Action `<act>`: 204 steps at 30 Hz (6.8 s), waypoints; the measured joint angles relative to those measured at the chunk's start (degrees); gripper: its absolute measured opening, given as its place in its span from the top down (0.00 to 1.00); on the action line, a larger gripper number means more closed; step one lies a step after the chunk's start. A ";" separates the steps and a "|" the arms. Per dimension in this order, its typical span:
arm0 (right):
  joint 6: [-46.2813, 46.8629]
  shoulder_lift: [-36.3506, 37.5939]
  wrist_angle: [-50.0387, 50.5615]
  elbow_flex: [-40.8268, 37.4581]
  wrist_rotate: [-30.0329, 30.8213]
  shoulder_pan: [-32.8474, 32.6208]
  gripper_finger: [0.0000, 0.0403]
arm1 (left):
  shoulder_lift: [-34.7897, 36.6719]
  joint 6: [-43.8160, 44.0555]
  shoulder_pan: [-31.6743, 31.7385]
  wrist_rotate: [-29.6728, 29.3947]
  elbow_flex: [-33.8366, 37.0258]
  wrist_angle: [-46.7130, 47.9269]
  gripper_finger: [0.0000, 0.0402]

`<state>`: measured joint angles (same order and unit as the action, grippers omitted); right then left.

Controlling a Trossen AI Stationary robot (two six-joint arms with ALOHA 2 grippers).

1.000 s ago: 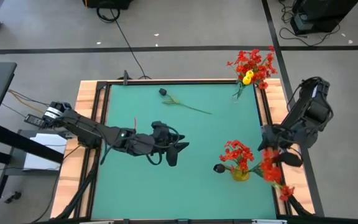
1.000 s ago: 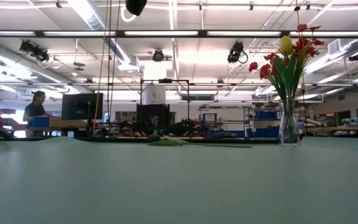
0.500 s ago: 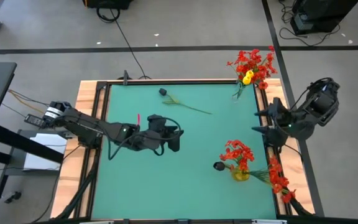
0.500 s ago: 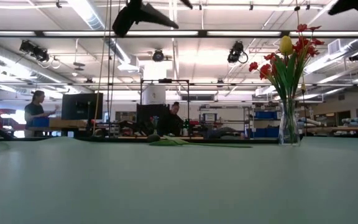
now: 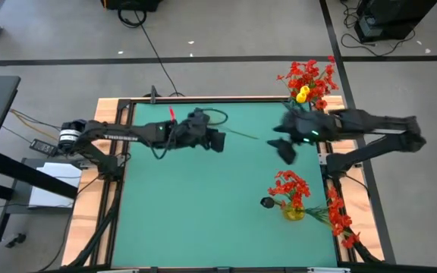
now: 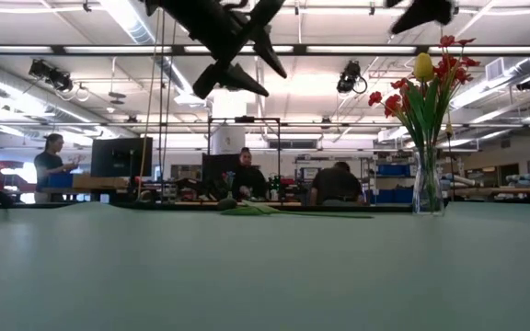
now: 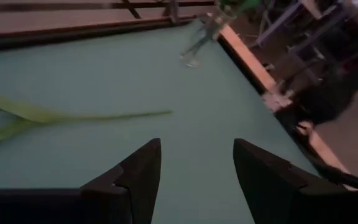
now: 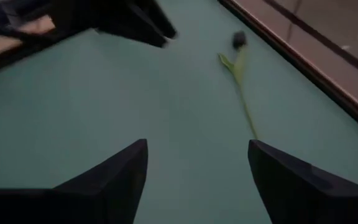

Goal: Sort flowers into vase by color
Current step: Put the black flower into the yellow vase

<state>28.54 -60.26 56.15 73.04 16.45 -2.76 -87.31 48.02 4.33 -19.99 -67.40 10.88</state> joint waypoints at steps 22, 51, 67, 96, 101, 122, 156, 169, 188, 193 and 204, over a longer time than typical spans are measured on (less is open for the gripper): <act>-15.16 -48.22 -19.66 11.65 -20.00 25.14 0.36 | 14.64 -18.00 5.66 7.93 -0.10 19.74 0.49; -20.81 -74.15 0.21 36.37 -26.02 32.57 0.80 | 15.89 -29.83 17.40 11.15 -0.09 35.70 0.49; -17.60 -64.51 -3.16 36.81 -33.73 30.72 0.99 | 15.69 -22.00 18.22 13.76 0.41 34.94 0.49; -19.66 -34.08 -28.35 36.85 -38.65 20.15 1.00 | 15.26 -30.55 0.18 1.42 1.51 -17.14 0.49; -20.68 -34.24 -31.32 36.85 -38.01 17.75 1.00 | 15.26 -31.46 0.62 1.52 1.51 -17.79 0.49; -20.99 -34.31 -32.21 35.67 -36.05 17.29 0.76 | 15.21 -40.94 -0.65 4.22 1.51 -17.59 0.98; -26.87 -29.91 -17.51 35.67 -29.22 19.71 0.99 | 14.93 -25.19 -0.30 3.17 1.49 0.05 0.61; -21.92 -8.99 -9.40 25.64 -22.87 16.65 0.99 | 14.93 -20.10 -0.97 3.12 1.49 2.57 0.48; -2.65 29.73 -11.70 -12.71 -14.65 -1.60 0.99 | 14.93 -15.59 -0.63 2.91 1.49 0.08 0.48; -1.46 40.52 -11.23 -19.92 -18.01 -3.43 0.99 | 14.93 -13.30 -1.06 2.92 1.49 0.12 0.48; -0.50 52.91 -24.39 -37.16 -35.82 -3.51 0.99 | 14.93 -10.51 -1.35 2.91 1.49 0.26 0.48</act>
<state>28.04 -7.35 31.77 35.88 -19.37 -6.26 -72.38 37.52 2.98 -17.08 -65.91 11.14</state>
